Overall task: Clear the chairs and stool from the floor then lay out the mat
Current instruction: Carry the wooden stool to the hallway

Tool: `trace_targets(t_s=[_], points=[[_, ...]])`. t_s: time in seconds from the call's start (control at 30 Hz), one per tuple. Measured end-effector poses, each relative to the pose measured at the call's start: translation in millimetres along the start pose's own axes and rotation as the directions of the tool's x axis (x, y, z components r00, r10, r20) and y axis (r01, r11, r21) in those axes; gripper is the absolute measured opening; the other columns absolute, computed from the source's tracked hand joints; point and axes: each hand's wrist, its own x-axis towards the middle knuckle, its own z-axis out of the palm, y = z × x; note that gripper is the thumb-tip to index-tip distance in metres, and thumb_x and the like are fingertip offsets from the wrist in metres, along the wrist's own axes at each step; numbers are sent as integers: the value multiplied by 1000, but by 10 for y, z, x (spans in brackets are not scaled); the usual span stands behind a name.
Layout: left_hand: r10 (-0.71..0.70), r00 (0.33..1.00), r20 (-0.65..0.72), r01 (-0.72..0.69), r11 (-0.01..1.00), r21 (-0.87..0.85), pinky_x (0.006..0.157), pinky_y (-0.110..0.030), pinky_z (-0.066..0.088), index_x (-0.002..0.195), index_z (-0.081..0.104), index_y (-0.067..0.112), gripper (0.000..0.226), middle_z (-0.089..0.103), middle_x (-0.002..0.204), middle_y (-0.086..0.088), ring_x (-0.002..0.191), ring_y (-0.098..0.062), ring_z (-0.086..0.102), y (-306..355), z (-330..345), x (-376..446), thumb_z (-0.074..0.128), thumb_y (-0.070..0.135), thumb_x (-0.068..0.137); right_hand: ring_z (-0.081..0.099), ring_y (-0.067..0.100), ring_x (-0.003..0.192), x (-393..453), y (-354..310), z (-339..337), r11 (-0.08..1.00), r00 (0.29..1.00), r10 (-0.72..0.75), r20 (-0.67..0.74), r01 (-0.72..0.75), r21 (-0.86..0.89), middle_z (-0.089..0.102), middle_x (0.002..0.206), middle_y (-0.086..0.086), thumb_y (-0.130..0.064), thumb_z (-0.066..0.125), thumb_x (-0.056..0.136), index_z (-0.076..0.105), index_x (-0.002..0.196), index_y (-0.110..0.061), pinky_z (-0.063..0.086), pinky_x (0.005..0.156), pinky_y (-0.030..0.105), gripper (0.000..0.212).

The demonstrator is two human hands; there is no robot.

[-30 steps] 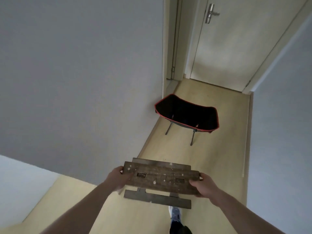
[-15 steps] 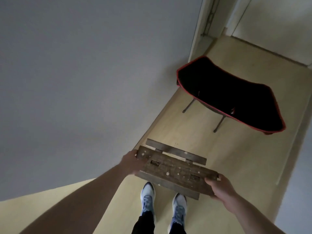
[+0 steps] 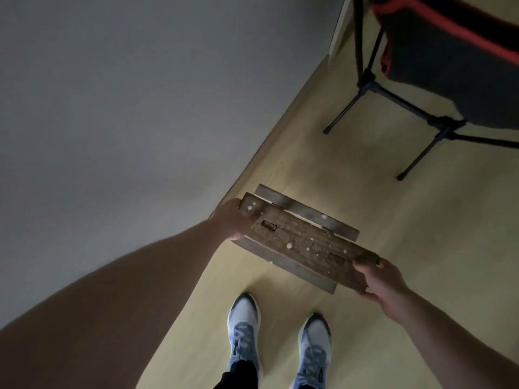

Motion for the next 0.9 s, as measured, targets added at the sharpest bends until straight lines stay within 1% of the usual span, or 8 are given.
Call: trace_targets(t_s=[0.17,0.23,0.37,0.43,0.57,0.7,0.77,0.9], points=[[58,998,-12,-55,987,154,100,-36,51,149,43,13,50,51,146,-11,128,-31,54,219,-21,484,47,36,104,62,29,85,439,-130,229,999,1000,16,-7,-16,52,62,119,20,-17,72,91,60,128,-8,60,75,46,40],[77,997,-6,-75,980,184,104,-33,47,154,36,14,51,40,156,-9,137,-30,47,273,-48,619,42,32,107,62,31,90,555,-186,297,997,1000,22,-13,-21,69,62,121,19,-18,73,90,60,129,-8,61,77,48,42],[51,998,-36,-49,997,62,64,-17,45,151,39,13,55,53,144,-8,111,-25,61,277,-35,902,53,30,101,63,32,98,741,-279,414,997,1000,18,-17,-16,71,64,122,17,-17,75,88,61,125,-13,61,78,46,40],[40,999,-18,-40,999,26,56,-16,41,153,35,15,59,53,143,-5,103,-22,58,264,-6,975,55,24,98,63,30,99,788,-313,452,998,1000,23,-10,-22,63,65,121,14,-17,77,87,61,125,-15,60,72,41,41],[37,997,63,-31,994,-103,82,-31,54,148,39,16,65,59,124,-6,108,-26,57,228,42,1008,54,5,85,62,27,98,813,-357,497,996,999,44,25,-46,79,63,119,11,-13,75,89,58,126,-14,60,74,41,41],[48,995,88,-40,995,-92,72,-23,49,148,40,20,67,59,127,-7,111,-28,57,114,31,971,52,4,84,63,30,104,769,-342,530,997,999,41,-6,-41,60,63,125,13,-12,76,88,56,131,-12,61,71,40,48],[77,996,41,-76,997,-5,77,-27,51,149,38,22,67,58,133,-8,117,-32,56,85,-10,858,52,6,85,64,31,102,654,-323,532,996,998,-11,-58,6,-87,63,129,16,-12,75,87,56,137,-10,62,76,43,54],[115,993,32,-119,975,187,108,-35,41,156,28,24,81,36,158,-4,143,-28,38,24,-18,403,53,3,83,58,34,123,106,-332,526,895,989,-150,-14,130,-426,55,143,18,-18,67,91,43,150,-9,51,96,38,64]])
